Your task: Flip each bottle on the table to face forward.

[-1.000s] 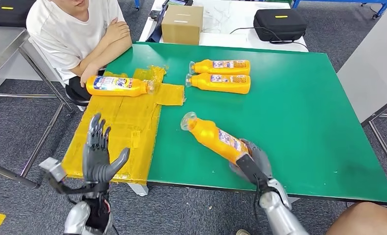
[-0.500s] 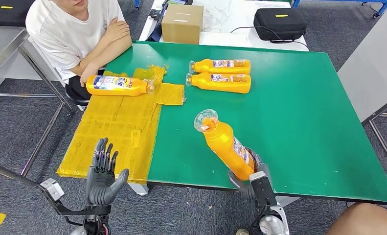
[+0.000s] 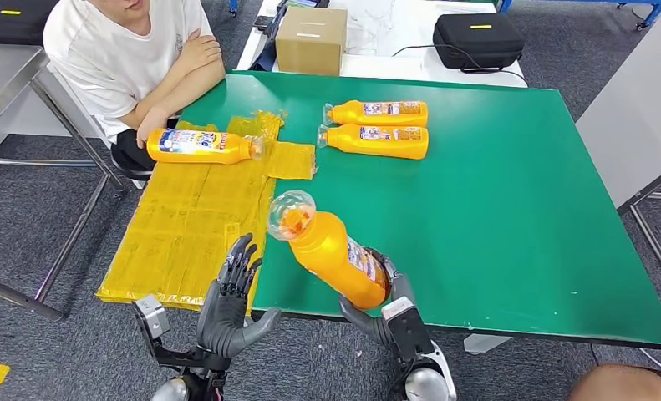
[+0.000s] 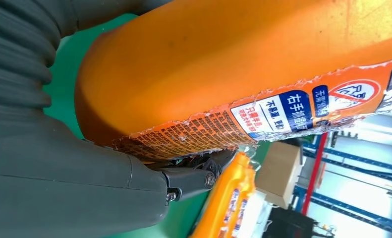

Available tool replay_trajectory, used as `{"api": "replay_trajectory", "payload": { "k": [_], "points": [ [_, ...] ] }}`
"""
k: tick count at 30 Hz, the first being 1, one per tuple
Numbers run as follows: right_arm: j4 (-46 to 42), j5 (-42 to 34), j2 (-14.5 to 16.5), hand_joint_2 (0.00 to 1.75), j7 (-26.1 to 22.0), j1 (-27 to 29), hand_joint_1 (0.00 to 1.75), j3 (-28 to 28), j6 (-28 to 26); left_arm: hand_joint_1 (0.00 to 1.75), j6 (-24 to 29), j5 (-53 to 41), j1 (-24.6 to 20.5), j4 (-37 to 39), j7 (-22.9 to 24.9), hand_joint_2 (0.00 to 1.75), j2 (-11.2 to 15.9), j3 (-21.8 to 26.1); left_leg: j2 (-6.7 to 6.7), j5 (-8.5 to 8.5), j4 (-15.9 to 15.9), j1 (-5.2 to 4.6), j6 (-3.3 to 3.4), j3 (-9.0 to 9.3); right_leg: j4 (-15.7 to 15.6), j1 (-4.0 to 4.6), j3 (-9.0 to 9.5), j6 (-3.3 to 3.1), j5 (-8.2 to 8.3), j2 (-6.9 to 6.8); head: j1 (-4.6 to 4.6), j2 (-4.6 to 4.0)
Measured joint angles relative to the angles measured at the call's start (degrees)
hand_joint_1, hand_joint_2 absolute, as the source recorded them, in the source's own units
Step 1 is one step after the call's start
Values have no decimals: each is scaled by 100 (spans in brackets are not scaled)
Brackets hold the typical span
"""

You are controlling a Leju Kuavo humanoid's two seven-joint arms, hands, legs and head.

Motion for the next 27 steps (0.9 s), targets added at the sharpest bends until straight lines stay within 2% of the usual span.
{"api": "replay_trajectory", "payload": {
  "k": [7,17,27],
  "points": [
    [135,-129,116,175,60,-392,175,318,-75,0,98,-136,-75,-21,-40,175,57,-235,-1,1,0,0,1,1,0,0,1,0,0,-1,1,0],
    [318,-187,139,175,84,-603,175,396,-109,0,90,-140,-91,-25,-57,175,114,-344,-1,1,0,0,0,-2,0,0,-2,0,0,0,1,0],
    [1135,-73,285,175,62,-1300,175,463,-215,0,15,-317,-114,-202,-137,175,213,-508,0,4,0,0,1,0,2,0,-1,-1,2,0,0,0]
  ]
}}
